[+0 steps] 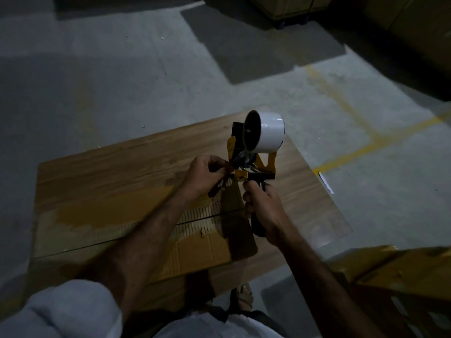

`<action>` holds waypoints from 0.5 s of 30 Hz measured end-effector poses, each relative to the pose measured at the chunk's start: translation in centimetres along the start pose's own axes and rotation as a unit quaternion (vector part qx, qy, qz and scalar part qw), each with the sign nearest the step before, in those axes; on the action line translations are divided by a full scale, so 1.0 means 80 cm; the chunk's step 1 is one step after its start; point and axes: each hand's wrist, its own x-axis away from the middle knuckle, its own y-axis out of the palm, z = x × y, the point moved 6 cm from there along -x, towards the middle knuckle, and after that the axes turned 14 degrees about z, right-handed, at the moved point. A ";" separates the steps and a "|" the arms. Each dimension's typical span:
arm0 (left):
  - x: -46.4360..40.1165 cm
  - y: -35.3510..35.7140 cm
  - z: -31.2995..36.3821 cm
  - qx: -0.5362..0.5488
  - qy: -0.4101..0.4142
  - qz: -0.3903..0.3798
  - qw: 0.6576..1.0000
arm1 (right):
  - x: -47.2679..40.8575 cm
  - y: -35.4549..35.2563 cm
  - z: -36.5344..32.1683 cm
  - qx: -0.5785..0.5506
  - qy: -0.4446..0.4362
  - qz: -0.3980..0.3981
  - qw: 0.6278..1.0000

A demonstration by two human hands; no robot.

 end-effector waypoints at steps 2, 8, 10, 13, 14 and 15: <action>0.000 -0.002 0.000 0.002 0.001 0.017 1.000 | 0.003 0.002 -0.004 -0.016 0.021 -0.005 1.000; 0.006 -0.004 0.008 0.015 0.037 0.033 0.999 | 0.013 0.006 -0.013 -0.048 0.061 -0.003 0.997; 0.009 -0.002 0.013 0.017 0.062 0.036 0.997 | 0.015 0.006 -0.014 -0.060 0.075 0.004 0.995; 0.013 0.001 0.016 0.022 0.073 0.038 0.996 | 0.015 0.006 -0.016 -0.055 0.074 0.012 0.996; 0.015 0.001 0.017 0.025 0.076 0.037 0.996 | 0.015 0.005 -0.017 -0.050 0.070 0.014 0.996; 0.017 0.000 0.017 0.027 0.080 0.035 0.996 | 0.015 0.003 -0.017 -0.047 0.067 0.016 0.997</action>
